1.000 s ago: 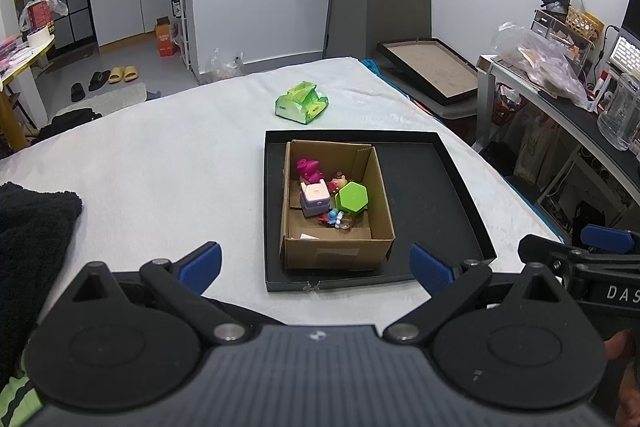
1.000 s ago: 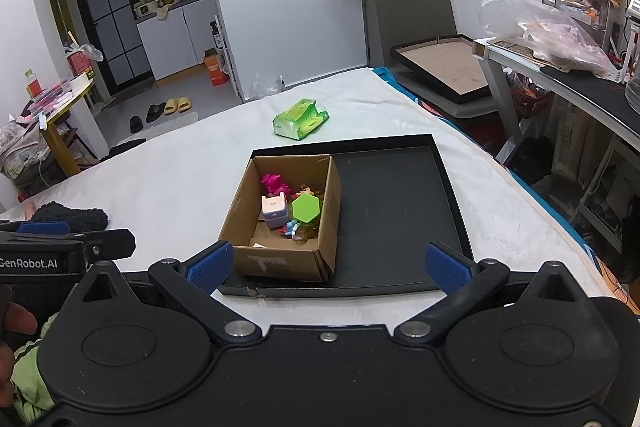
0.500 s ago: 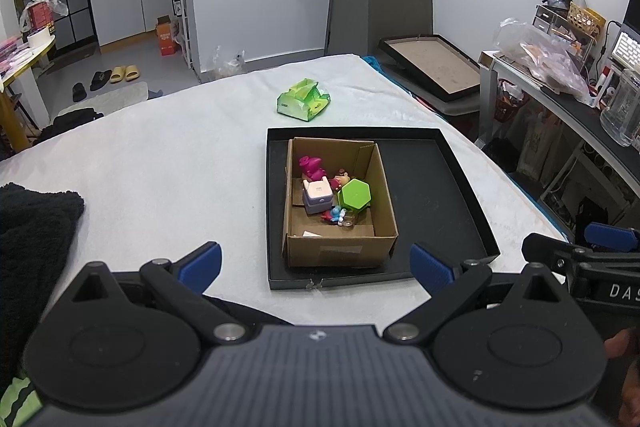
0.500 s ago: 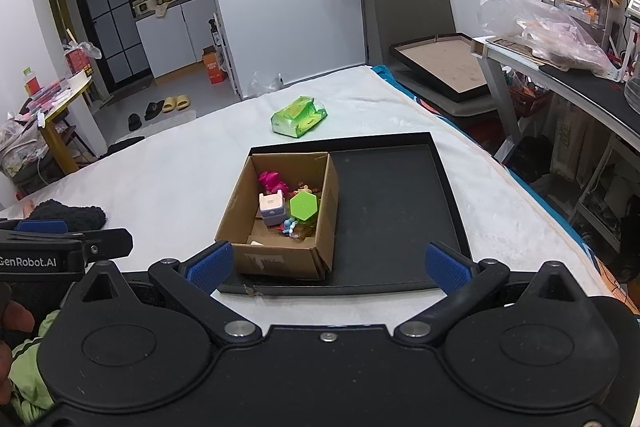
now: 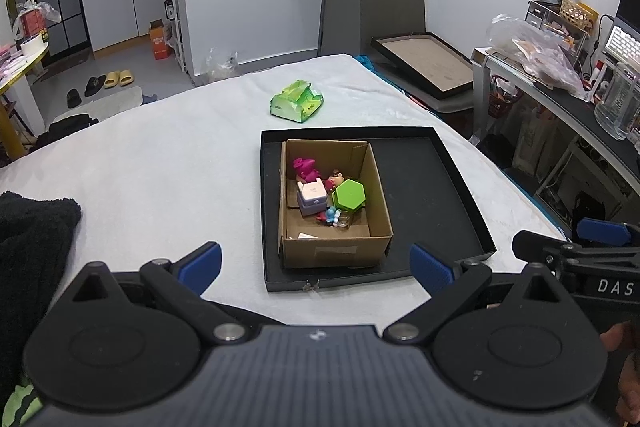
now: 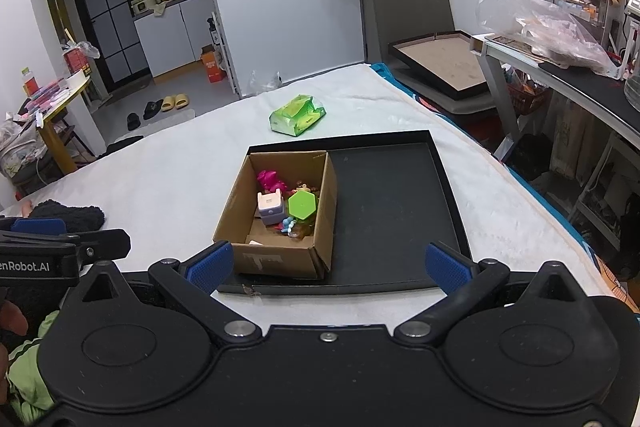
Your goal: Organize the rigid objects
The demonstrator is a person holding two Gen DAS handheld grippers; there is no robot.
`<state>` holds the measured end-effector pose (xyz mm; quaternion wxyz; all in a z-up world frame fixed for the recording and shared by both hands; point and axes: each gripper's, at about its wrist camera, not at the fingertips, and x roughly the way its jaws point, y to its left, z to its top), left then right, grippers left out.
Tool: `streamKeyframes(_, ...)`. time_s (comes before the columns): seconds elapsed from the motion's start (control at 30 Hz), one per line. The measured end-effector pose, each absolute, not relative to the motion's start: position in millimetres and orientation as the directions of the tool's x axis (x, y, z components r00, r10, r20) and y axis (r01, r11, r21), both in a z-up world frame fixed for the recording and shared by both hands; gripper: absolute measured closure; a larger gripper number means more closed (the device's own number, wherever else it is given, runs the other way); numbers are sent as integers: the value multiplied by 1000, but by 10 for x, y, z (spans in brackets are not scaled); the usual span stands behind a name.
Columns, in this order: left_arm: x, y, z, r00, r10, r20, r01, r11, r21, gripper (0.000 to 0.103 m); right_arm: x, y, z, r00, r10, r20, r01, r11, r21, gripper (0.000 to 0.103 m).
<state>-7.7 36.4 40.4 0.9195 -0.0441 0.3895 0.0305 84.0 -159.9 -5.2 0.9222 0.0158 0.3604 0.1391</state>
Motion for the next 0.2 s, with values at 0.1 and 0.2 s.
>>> streamKeyframes(0.1,-75,371,432,699,22,-715,-88,995,-56,3,853,-1602,-60,698,268,-664,-241,961,134,0)
streamKeyframes(0.2,-61,394,457,703,14,-711,-84,994,-63,3,862,-1589,-73,697,255,-670,-230,965,128,0)
